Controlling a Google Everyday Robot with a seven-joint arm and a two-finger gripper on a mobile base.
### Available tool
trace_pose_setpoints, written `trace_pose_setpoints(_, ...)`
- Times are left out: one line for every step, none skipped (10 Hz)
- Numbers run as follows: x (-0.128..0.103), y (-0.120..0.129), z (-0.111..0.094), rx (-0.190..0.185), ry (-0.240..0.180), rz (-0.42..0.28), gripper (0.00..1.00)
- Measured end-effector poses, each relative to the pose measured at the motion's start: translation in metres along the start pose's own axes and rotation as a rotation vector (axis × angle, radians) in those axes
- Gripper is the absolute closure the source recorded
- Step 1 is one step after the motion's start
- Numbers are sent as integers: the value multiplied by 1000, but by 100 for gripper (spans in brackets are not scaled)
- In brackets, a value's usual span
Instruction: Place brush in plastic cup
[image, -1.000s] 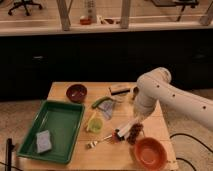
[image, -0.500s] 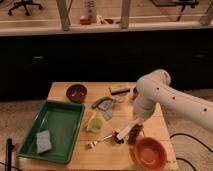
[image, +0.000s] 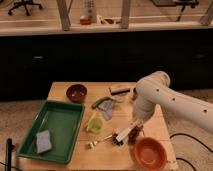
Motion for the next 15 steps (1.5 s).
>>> trace_pose_setpoints(-2, -4, 0, -3, -2, -26, 100)
trace_pose_setpoints(-8, -11, 0, -4, -5, -60, 100)
trace_pose_setpoints(-20, -22, 1, -9, -16, -110, 100)
trace_pose_setpoints(-29, -31, 3, -12, -24, -146, 100)
trace_pose_setpoints(-37, -39, 5, -15, -33, -181, 100)
trace_pose_setpoints(-42, -43, 6, -16, -38, -201, 100)
trace_pose_setpoints(-49, -48, 8, -17, -46, -225, 100)
trace_pose_setpoints(-52, -50, 9, -17, -49, -237, 100)
trace_pose_setpoints(-57, -54, 11, -20, -53, -251, 100)
trace_pose_setpoints(-69, -64, 14, -21, -60, -287, 100)
trace_pose_setpoints(-73, -68, 16, -22, -62, -303, 100)
trace_pose_setpoints(-77, -71, 17, -26, -65, -320, 100)
trace_pose_setpoints(-85, -79, 20, -37, -69, -358, 100)
trace_pose_setpoints(-93, -88, 22, -46, -72, -391, 100)
trace_pose_setpoints(-98, -93, 23, -53, -73, -414, 100)
